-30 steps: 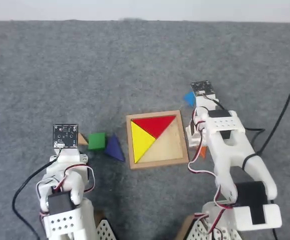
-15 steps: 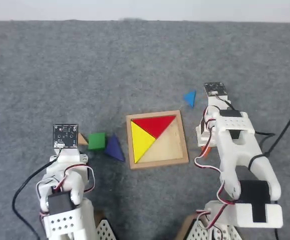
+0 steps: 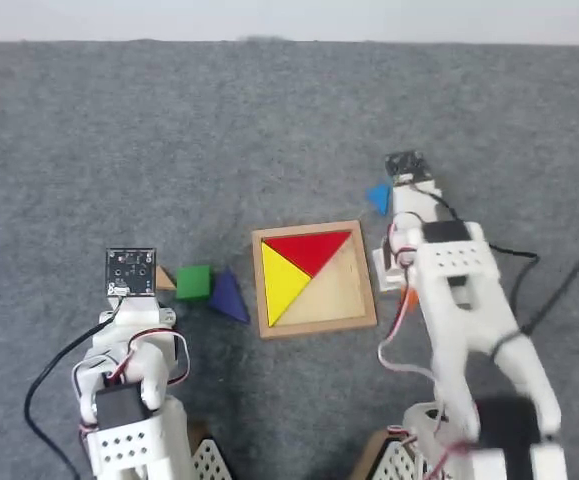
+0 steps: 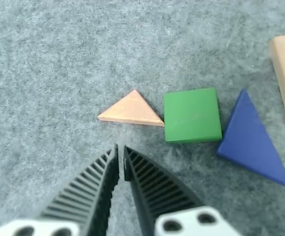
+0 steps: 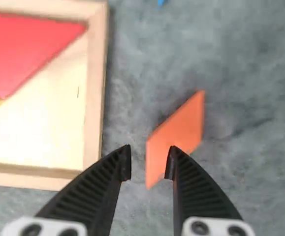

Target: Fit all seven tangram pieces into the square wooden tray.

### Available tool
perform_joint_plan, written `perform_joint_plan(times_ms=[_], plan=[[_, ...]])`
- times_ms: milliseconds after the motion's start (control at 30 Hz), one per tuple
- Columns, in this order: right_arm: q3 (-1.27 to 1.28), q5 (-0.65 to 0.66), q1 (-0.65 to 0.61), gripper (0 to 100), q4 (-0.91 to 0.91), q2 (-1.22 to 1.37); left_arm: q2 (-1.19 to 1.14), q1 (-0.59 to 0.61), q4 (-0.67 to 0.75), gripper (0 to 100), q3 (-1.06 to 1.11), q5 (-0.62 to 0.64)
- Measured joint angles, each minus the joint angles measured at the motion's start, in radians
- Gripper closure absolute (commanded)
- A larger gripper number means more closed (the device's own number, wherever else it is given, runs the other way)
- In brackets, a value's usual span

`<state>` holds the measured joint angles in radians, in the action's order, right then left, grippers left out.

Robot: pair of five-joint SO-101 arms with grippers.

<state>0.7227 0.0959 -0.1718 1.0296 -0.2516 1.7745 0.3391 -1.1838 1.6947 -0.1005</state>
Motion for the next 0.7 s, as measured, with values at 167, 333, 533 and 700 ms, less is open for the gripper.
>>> perform_joint_plan(times_ms=[167,333,533,700], plan=[[-0.066,-0.025,0.043,79.1,-0.031,0.218,0.000,0.000,0.000,98,0.000,0.000],[-0.127,-0.023,0.101,78.8,-0.032,0.322,0.000,0.000,0.000,98,0.000,0.000],[-0.130,-0.023,0.117,79.2,-0.037,0.330,0.000,0.000,0.000,98,0.000,0.000],[-0.130,-0.023,0.118,92.9,-0.037,0.330,0.000,0.000,0.000,98,0.000,0.000]])
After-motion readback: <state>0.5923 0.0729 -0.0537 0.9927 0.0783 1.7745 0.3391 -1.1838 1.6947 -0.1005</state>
